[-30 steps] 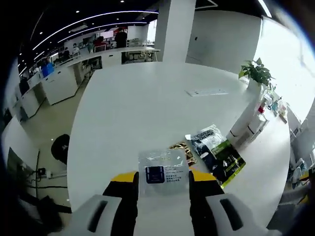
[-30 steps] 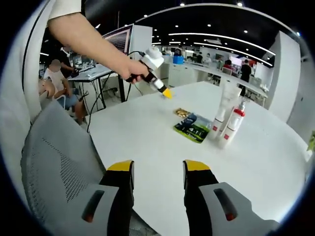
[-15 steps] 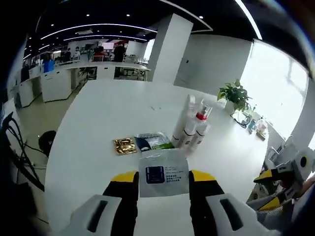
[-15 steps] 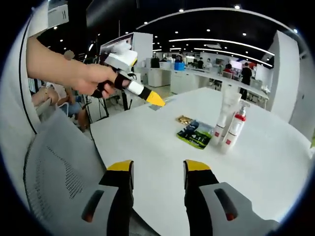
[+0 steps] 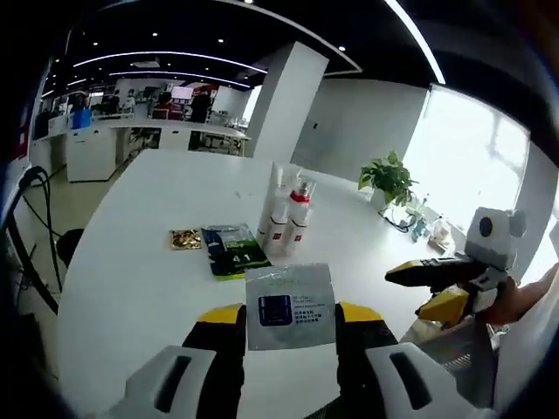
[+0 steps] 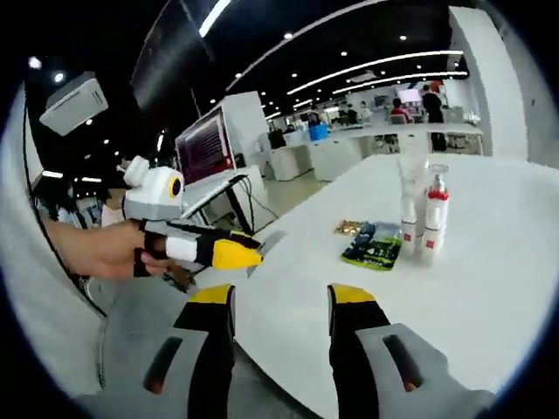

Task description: Arrange the skincare products in the storage area until every visible bottle or jar stands upright without overlapping.

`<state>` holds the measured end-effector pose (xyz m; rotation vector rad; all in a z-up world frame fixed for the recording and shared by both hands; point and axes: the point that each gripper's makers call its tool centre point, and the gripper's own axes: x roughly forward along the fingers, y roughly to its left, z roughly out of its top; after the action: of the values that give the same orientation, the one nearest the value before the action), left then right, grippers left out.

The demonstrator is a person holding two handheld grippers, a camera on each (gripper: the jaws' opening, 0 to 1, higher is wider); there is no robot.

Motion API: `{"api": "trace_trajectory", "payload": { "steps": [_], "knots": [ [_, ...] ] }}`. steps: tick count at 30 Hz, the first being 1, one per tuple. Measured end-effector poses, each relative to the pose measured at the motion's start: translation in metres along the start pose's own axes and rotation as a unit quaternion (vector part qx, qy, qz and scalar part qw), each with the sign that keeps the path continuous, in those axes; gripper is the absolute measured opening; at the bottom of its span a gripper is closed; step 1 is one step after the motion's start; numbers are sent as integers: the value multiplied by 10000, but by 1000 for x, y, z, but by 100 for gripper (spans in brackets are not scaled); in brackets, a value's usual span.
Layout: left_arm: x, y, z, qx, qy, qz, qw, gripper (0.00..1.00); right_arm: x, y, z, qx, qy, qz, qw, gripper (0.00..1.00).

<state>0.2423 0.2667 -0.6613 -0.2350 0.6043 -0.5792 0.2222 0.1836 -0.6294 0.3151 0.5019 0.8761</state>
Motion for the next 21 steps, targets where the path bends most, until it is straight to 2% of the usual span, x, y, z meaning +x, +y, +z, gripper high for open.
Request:
{"api": "trace_trajectory", "payload": {
  "steps": [1,2,3,4,5,7,8,10,12,15,21],
  "knots": [
    [-2,-7,-4,64,-15,-74,10000,42,4,4,-1,757,-82,256,9968,38],
    [-3,-11,-6,112,-4,-117,9999,42,5,6,-4,1211,-61,368,9919,38],
    [-4,-13,-8,172,-7,-121,9998,42,7,5,-7,1578,-78,429,9865,38],
    [-5,-15,-10,202,-4,-121,9997,42,8,3,-9,1702,-51,415,9845,38],
    [-6,-18,-12,257,1,-149,9996,42,9,3,-11,1635,43,416,9857,37],
    [-7,-22,-15,318,-9,-182,9993,42,9,3,-9,1567,8,469,9865,32],
    [-8,-26,-16,389,-15,-232,9990,42,9,9,-9,1842,11,596,9811,28],
    [-8,-32,-19,592,40,-291,9978,42,9,13,-13,2065,111,723,9757,24],
    [-7,-36,-21,721,67,-335,9968,42,9,12,-14,1960,118,685,9781,21],
    [-8,-44,-22,983,85,-415,9943,42,10,17,-17,2137,220,811,9733,18],
    [-8,-54,-24,1310,146,-554,9897,42,13,16,-20,2275,282,834,9698,12]
  ]
}}
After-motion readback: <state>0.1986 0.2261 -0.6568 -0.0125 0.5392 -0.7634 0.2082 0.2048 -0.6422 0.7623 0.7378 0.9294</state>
